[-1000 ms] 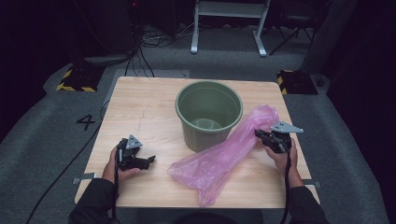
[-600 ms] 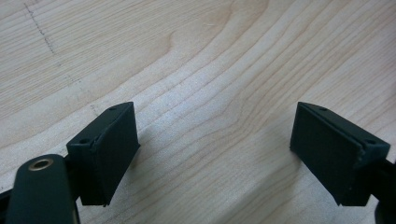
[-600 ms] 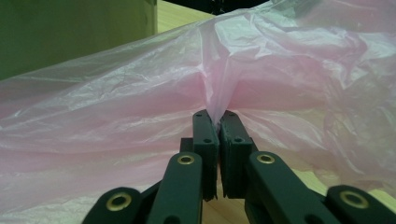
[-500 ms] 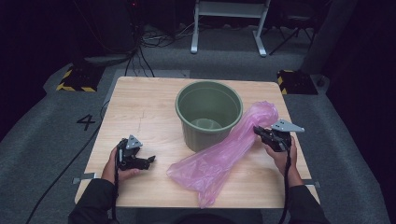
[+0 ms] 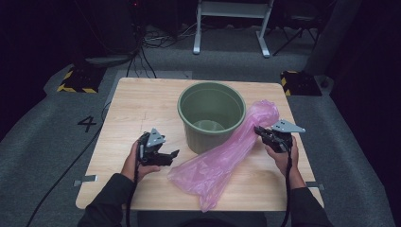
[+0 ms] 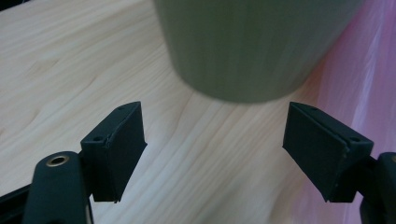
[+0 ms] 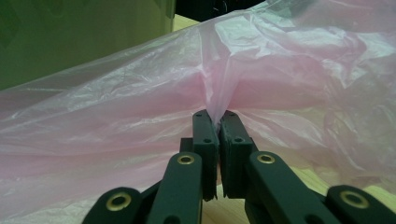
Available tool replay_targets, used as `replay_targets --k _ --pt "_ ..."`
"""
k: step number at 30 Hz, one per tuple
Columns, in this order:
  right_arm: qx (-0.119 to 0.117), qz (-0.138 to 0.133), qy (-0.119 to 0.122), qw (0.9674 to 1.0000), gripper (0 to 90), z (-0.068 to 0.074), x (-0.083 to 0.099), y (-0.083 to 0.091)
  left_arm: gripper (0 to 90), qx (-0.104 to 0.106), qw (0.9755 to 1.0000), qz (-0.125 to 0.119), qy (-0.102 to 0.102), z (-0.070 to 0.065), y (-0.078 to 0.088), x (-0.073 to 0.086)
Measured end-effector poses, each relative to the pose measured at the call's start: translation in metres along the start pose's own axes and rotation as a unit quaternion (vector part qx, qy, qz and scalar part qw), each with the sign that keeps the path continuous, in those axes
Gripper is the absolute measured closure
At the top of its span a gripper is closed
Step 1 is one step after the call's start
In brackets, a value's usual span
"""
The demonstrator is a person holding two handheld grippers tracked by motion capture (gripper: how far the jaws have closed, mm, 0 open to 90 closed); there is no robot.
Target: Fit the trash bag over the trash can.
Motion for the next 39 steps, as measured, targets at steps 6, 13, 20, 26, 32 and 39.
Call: replay_targets --k 6,13,20,26,32,39 --pt "0.001 -0.001 -0.001 1.0 87.3 -0.002 0.001 0.002 21.5 0.002 0.9998 -0.016 0.01 0.0 -0.022 -0.023" --pt "0.004 -0.004 -0.004 1.0 87.2 -0.005 0.0 0.005 19.1 0.007 0.9998 -0.013 0.011 0.002 -0.038 -0.039" --pt "0.0 -0.014 0.006 0.9999 87.3 0.0 -0.005 0.008 19.8 -0.001 0.9998 0.017 -0.006 0.009 -0.059 -0.053" --pt "-0.006 -0.031 0.021 0.9993 87.3 0.007 -0.009 0.015 21.2 0.016 0.9999 0.001 -0.003 0.009 -0.053 -0.062" --pt "-0.01 -0.057 0.046 0.9973 87.3 0.022 -0.018 0.029 19.2 0.08 0.9951 -0.055 -0.017 -0.015 -0.016 -0.071" --pt "-0.024 -0.074 0.075 0.9941 87.2 0.044 -0.029 0.037 17.8 0.137 0.9874 -0.065 -0.044 -0.054 0.0 -0.077"
Point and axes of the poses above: each handheld gripper's, and its own axes: y roughly backward along the jaws, x roughly out of its underside, z roughly to its left, the point moved 2 cm from there along -y, roughly forward along the jaws, and after that the axes turned 14 degrees about -y, right-handed, at the moved point
